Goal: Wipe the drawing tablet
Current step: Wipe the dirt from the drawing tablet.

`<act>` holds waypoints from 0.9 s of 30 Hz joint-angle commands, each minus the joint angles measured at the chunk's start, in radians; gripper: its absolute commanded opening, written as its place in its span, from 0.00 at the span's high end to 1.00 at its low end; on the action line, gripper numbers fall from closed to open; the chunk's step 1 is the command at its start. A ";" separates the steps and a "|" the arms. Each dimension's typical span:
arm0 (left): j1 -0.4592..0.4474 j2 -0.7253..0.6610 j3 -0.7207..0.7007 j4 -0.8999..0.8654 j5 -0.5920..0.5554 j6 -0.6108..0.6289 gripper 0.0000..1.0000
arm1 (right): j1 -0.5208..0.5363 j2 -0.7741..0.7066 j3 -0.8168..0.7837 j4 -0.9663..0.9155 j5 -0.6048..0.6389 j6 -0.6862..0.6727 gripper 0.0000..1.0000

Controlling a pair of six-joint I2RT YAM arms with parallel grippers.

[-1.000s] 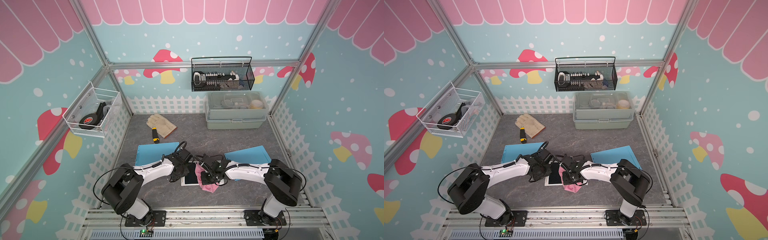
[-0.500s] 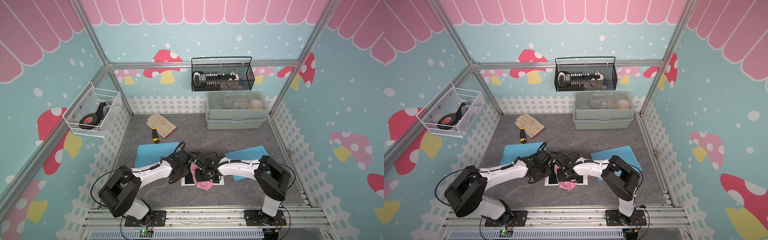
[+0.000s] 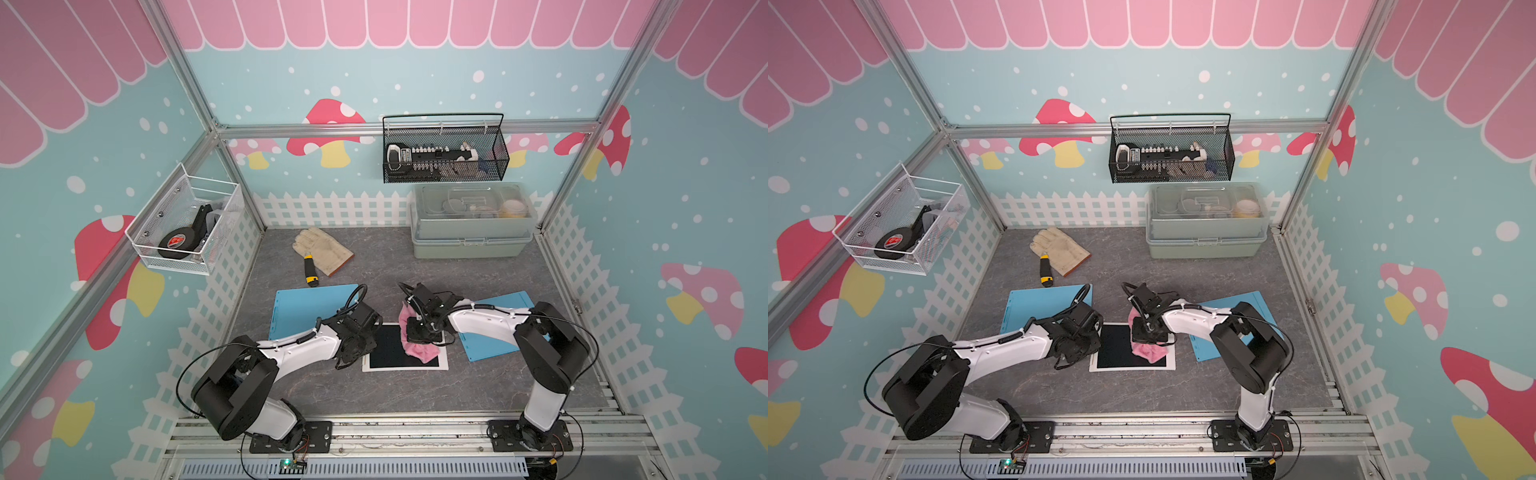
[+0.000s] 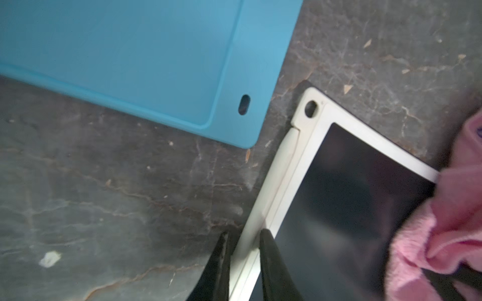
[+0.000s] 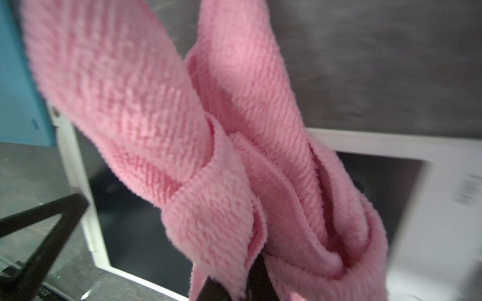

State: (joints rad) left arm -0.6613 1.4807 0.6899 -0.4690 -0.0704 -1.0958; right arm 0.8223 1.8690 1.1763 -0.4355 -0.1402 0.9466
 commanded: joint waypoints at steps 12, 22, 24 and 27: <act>0.026 0.103 -0.163 -0.112 0.042 -0.036 0.81 | -0.051 0.077 0.079 -0.039 -0.005 -0.038 1.00; 0.036 0.091 -0.173 -0.113 0.049 -0.033 0.82 | 0.036 0.327 0.376 -0.025 -0.105 0.037 1.00; 0.036 0.087 -0.176 -0.115 0.049 -0.035 0.82 | 0.000 0.272 0.308 -0.031 -0.085 0.013 1.00; 0.036 0.077 -0.175 -0.114 0.048 -0.037 0.82 | -0.045 0.177 0.198 -0.040 -0.048 -0.030 1.00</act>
State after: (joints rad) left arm -0.6296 1.4586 0.6399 -0.3618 -0.0368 -1.1168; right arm 0.8284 2.0960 1.4620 -0.3817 -0.2462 0.9447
